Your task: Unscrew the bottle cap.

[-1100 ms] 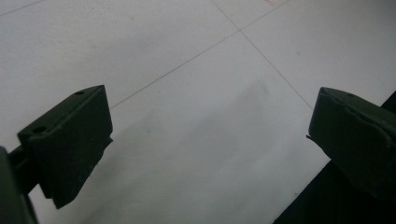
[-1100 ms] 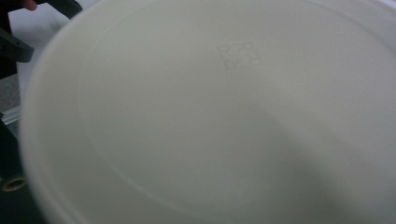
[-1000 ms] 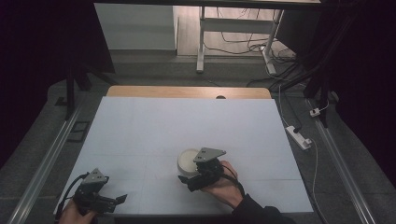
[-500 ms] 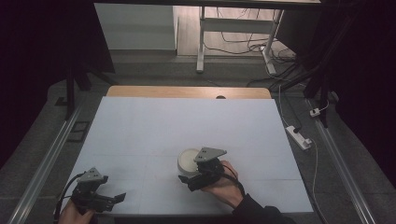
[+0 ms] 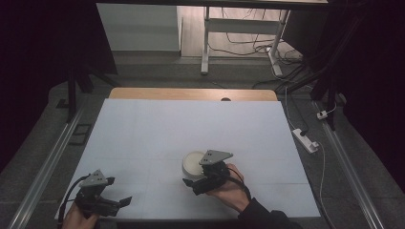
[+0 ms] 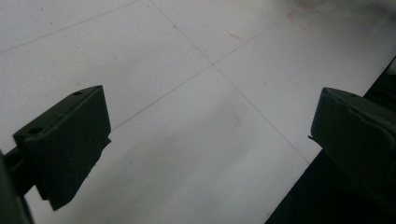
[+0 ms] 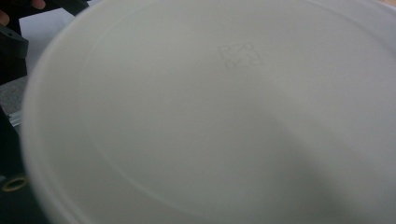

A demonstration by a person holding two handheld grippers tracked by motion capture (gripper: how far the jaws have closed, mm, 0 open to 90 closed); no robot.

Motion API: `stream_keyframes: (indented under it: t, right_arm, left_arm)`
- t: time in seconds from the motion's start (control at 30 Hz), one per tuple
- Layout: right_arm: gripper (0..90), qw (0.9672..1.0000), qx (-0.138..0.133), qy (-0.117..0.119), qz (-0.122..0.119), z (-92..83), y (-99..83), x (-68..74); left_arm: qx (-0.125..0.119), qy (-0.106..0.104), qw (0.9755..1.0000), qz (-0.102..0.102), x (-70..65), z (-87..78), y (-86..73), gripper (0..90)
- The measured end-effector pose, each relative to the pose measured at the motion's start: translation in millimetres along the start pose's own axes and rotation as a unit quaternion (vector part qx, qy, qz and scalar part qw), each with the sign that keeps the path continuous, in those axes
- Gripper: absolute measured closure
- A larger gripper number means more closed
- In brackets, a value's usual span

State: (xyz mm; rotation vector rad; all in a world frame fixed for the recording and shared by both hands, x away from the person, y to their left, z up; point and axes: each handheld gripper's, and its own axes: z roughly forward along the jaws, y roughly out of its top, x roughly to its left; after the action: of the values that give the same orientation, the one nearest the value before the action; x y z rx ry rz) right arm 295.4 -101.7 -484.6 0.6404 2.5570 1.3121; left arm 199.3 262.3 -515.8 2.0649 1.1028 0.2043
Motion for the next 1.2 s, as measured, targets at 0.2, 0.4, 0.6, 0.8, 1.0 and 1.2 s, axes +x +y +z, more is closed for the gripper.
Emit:
stream_keyframes:
  t: [0.2,0.4,0.6,0.8,1.0,1.2]
  right_arm:
    - [5.8,1.0000,-0.001,0.001,0.002,-0.9,0.4,-0.8]
    - [5.8,1.0000,-0.003,0.001,0.000,-1.9,0.9,-1.2]
    - [5.8,1.0000,-0.005,0.000,0.001,-3.1,1.6,-2.2]
    - [5.9,1.0000,-0.006,-0.001,0.000,-3.9,2.4,-2.2]
    - [5.9,1.0000,-0.010,-0.001,-0.002,-5.0,3.5,-2.3]
    - [5.9,0.9999,-0.011,0.000,-0.003,-5.8,4.3,-2.7]
  left_arm:
    - [-0.003,-0.007,0.9997,0.023,-7.0,1.8,11.0,0.0]
    - [-0.017,-0.020,0.9985,0.047,-10.8,3.2,22.2,0.0]
    - [-0.028,-0.031,0.9964,0.073,-17.2,8.0,37.9,0.0]
    - [-0.040,-0.036,0.9931,0.104,-27.3,14.3,57.4,0.0]
    - [-0.028,-0.044,0.9890,0.138,-38.5,24.7,82.8,0.0]
    - [-0.017,-0.057,0.9855,0.158,-46.5,34.5,109.4,0.1]
